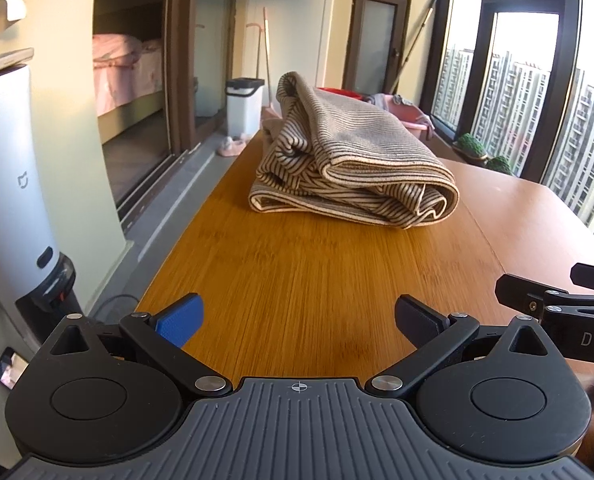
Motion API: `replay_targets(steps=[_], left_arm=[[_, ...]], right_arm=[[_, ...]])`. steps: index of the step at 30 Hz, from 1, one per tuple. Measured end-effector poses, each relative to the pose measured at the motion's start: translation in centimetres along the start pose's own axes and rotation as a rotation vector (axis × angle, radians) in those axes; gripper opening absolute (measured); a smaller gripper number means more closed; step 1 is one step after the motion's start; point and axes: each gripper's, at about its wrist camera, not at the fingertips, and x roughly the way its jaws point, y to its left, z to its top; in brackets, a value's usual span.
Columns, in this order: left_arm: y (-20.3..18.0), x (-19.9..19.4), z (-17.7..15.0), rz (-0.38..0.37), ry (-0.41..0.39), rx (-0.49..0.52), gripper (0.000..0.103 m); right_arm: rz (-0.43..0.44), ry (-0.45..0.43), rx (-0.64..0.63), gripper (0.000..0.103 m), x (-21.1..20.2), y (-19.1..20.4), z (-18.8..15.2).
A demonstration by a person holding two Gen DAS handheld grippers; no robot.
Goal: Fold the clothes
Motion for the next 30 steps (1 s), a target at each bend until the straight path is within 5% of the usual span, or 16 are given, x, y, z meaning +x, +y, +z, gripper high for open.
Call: replay_targets(steps=[30], left_arm=[[-0.01, -0.01, 0.08, -0.008, 0.012, -0.015, 0.103]], right_arm=[[0.001, 0.005, 0.003, 0.103, 0.0, -0.18, -0.15]])
